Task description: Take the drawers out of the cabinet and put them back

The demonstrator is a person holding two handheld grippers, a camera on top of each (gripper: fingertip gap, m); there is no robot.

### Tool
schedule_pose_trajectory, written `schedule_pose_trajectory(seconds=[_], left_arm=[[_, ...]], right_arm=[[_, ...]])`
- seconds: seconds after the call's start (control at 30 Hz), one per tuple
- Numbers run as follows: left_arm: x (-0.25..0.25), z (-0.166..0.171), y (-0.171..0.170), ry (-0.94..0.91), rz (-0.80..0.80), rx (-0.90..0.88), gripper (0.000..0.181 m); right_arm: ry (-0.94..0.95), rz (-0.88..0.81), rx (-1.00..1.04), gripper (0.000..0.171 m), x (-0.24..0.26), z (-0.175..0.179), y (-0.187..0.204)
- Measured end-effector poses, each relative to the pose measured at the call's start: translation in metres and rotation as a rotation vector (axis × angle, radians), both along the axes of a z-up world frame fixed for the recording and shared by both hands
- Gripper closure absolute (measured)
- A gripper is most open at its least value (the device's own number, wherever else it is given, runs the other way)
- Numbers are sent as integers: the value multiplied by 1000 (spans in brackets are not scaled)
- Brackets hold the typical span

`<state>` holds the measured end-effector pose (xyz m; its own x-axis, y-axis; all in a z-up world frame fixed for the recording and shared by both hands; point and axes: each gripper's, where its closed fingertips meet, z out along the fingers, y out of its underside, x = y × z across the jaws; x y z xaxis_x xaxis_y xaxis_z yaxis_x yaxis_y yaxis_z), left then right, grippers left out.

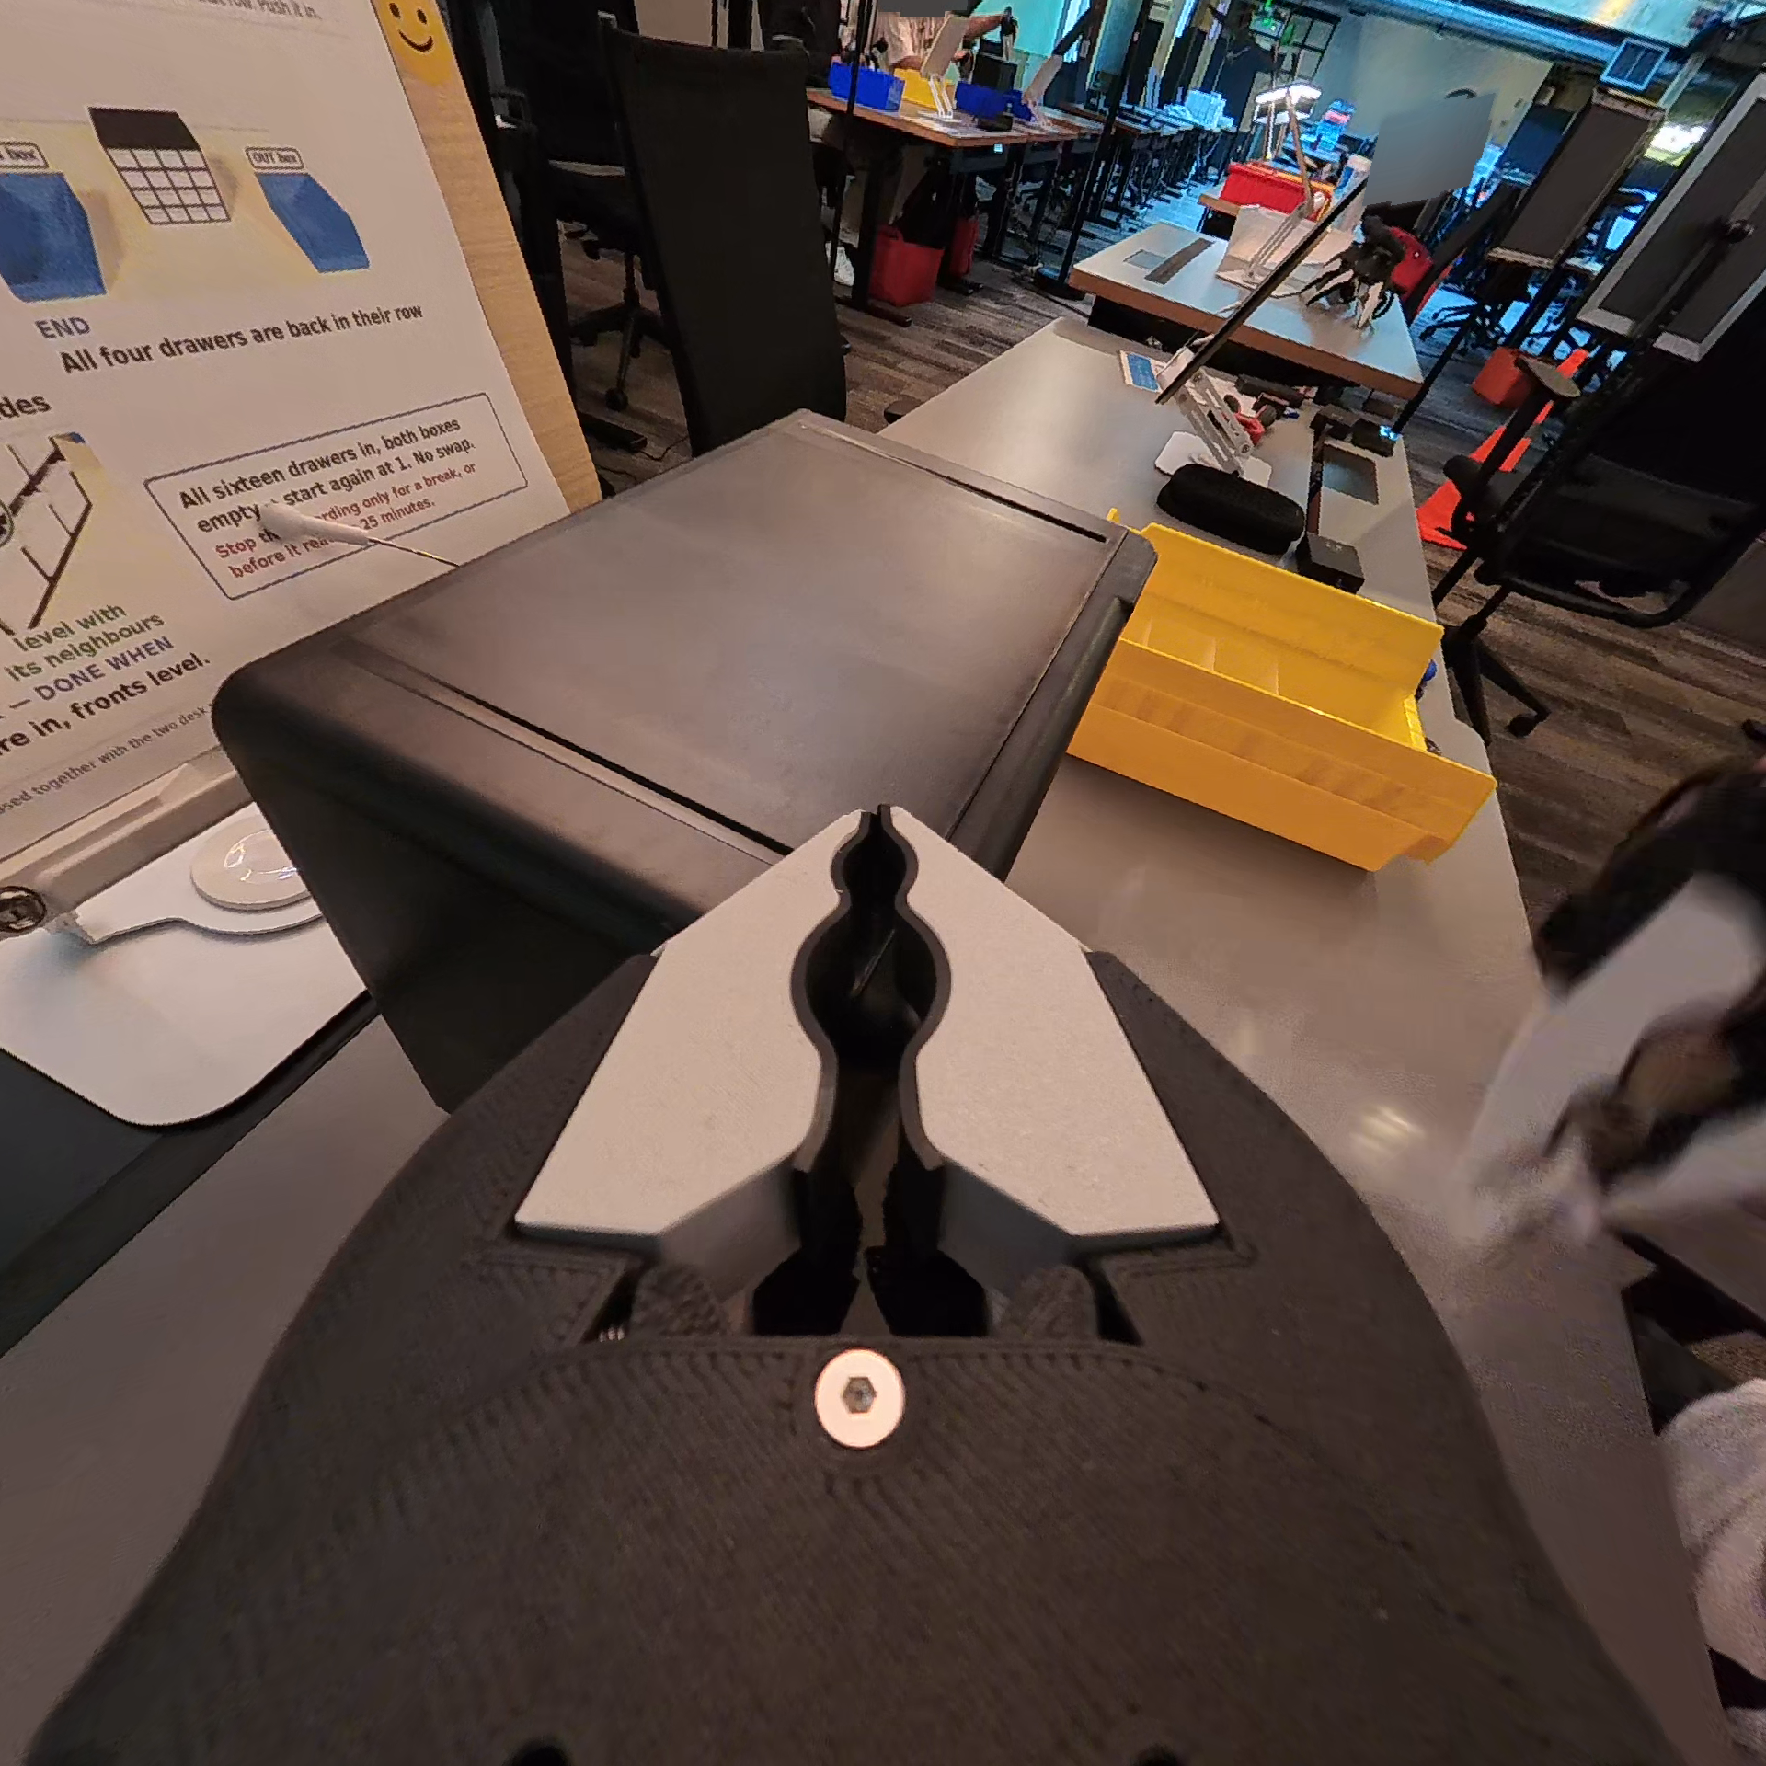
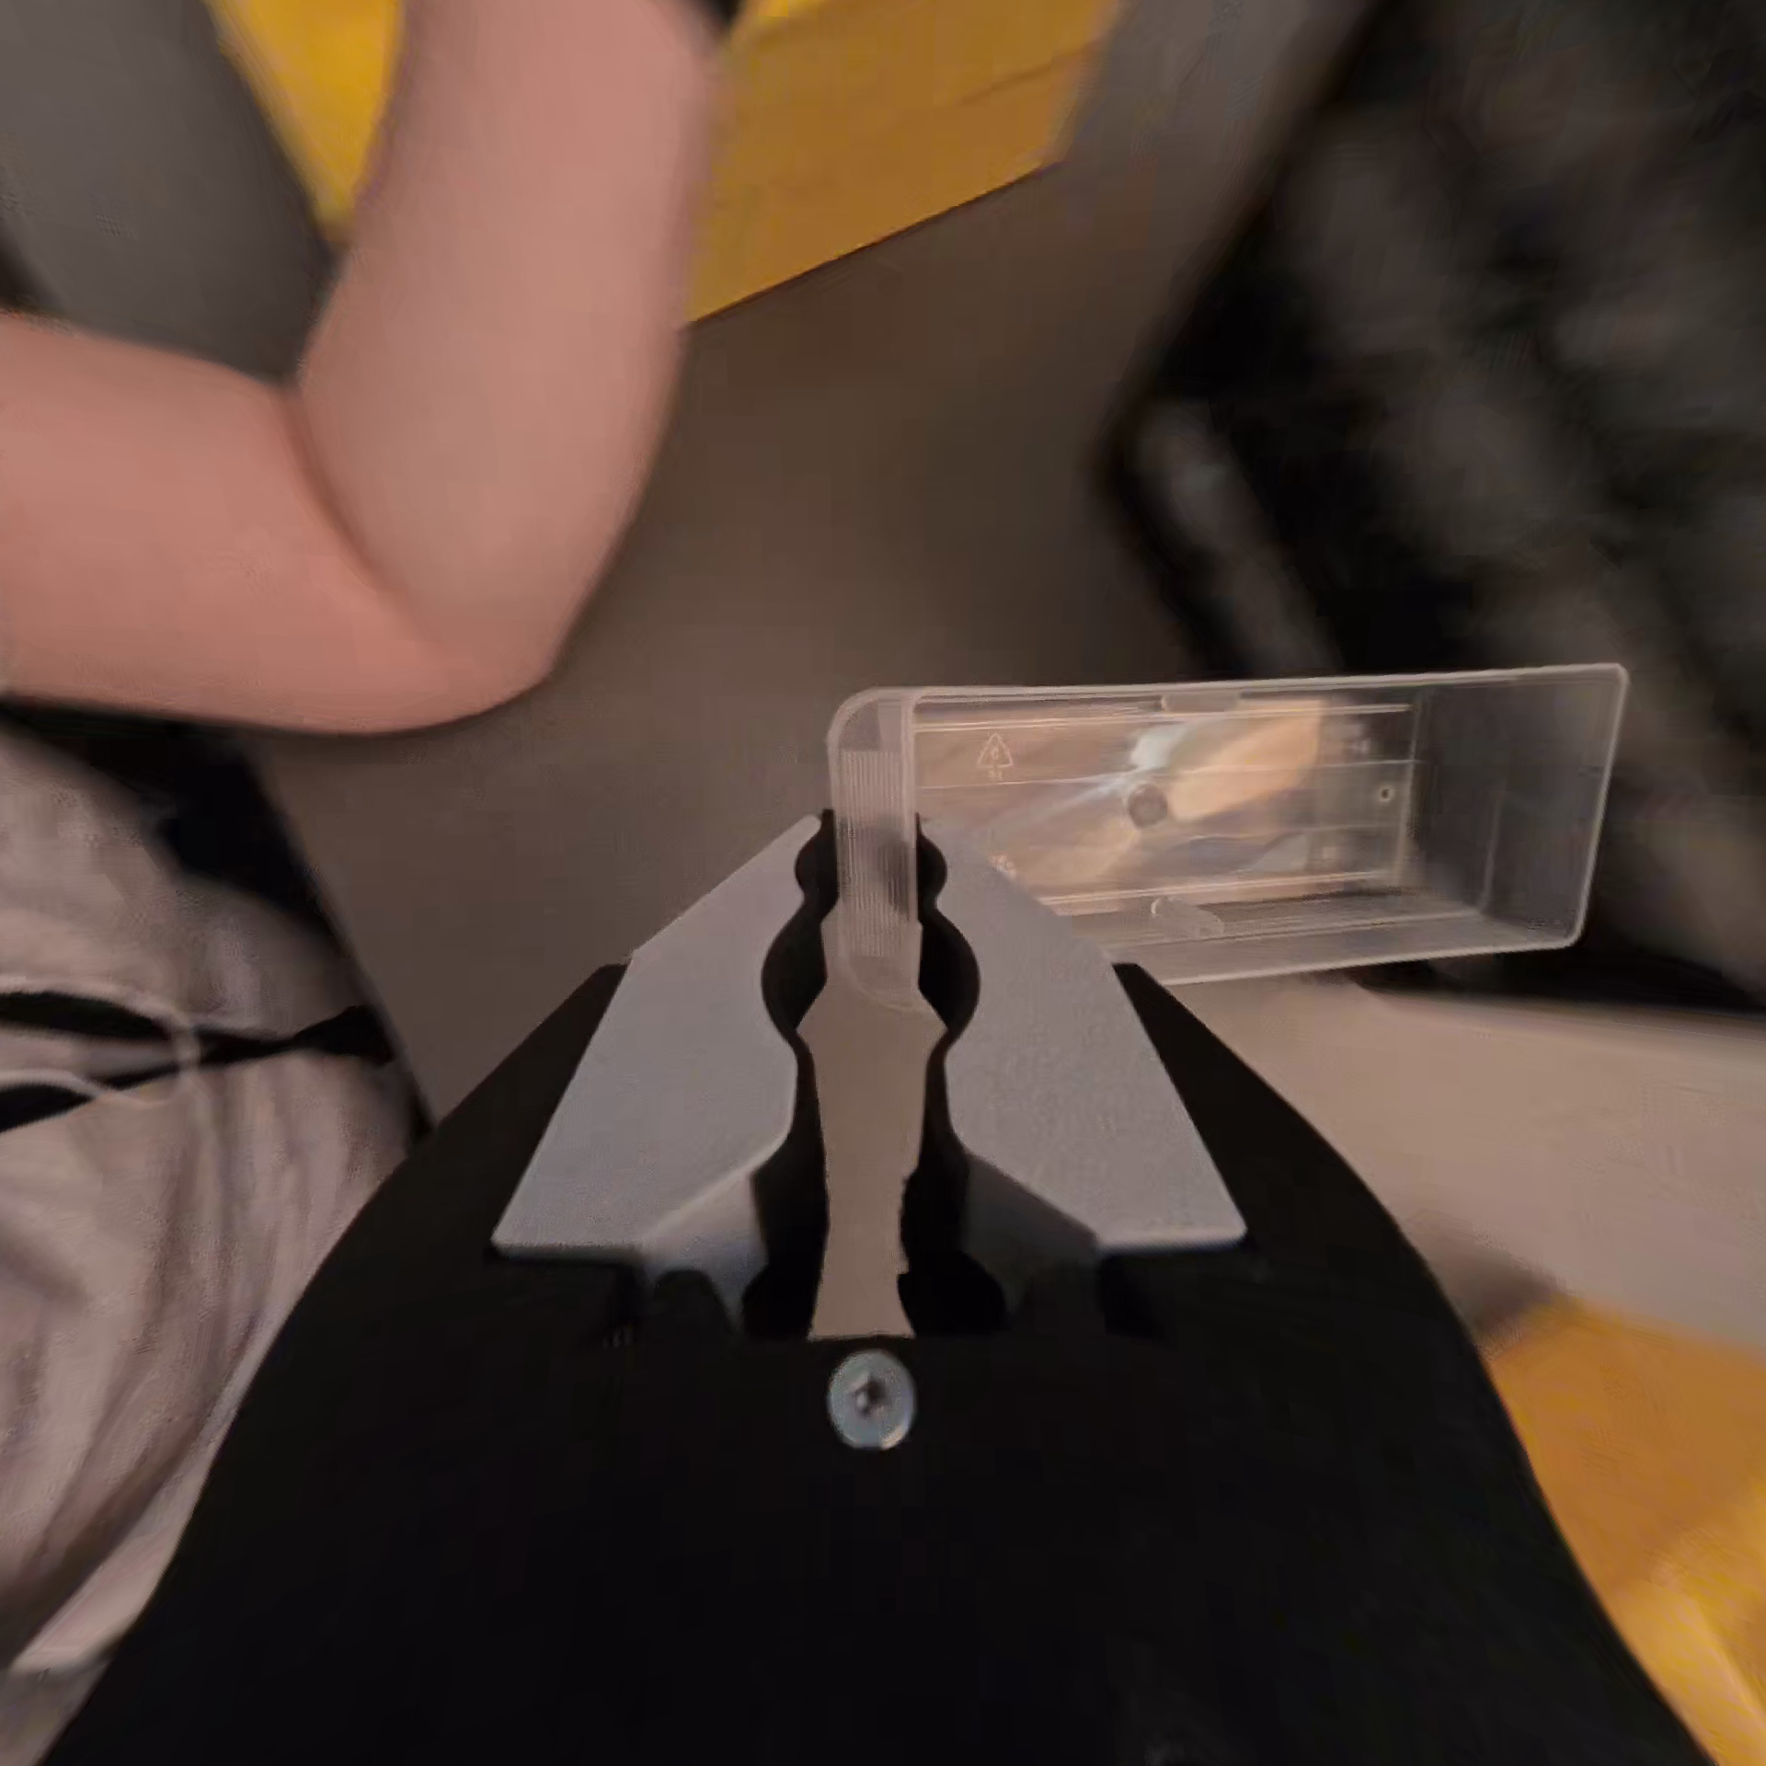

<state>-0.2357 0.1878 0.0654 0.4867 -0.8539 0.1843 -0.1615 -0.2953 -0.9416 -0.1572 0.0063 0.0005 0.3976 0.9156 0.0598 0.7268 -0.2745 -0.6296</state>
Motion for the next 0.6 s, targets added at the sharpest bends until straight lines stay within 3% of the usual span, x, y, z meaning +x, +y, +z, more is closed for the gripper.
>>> schedule_pose_trajectory(seconds=[0.1, 0.17, 0.3, 0.43, 0.6], left_arm=[[0, 0, 0, 1, 1, 3, 181], [0, 0, 0, -3, -2, 1, 181], [0, 0, 0, -9, -6, -2, 181], [0, 0, 0, -5, -1, -1, 181], [0, 0, 0, -2, 4, -1, 181]], right_arm=[[82, -420, 203, 160, 132, 70, 31], [86, -649, 145, 160, 217, 69, 30], [-23, -914, -26, 160, 324, -3, 15], [-97, -948, -201, 160, 347, -85, -1], [-137, -978, -267, 160, 355, -134, 12]])
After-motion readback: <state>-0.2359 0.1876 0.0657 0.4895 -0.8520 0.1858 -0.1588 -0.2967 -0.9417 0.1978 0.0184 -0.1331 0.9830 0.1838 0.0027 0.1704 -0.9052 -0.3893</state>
